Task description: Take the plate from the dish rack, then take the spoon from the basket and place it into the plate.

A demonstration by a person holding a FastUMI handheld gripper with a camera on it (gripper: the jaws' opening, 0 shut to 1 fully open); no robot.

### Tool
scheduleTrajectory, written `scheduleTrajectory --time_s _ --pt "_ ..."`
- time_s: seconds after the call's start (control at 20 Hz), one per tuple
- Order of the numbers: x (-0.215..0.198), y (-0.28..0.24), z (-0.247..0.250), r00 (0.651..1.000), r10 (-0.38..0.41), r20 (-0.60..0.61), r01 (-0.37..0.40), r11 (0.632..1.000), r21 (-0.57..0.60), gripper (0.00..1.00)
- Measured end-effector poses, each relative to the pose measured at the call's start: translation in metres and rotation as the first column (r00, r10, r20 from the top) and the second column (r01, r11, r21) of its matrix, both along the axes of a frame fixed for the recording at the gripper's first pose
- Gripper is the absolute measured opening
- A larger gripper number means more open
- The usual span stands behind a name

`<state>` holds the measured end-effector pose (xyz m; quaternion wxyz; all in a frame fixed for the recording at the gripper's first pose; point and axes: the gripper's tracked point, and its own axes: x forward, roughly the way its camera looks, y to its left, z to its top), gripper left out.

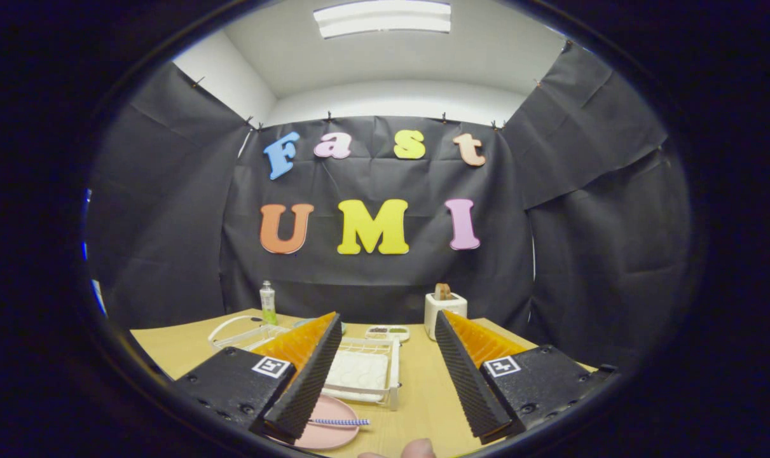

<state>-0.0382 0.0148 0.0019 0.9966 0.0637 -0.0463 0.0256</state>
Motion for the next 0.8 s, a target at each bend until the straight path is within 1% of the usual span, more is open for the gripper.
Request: scheduleTrajectory --time_s 0.35,0.5,0.8 --pt "0.0013 0.0047 -0.0013 1.000 0.006 -0.015 -0.006 1.000 -0.003 0.95" --pt "0.0021 0.0002 0.0001 1.000 -0.009 -0.008 0.009 1.000 -0.009 0.95" --pt "0.0039 0.0091 -0.0083 0.999 0.028 -0.040 -0.027 0.999 0.027 0.95"
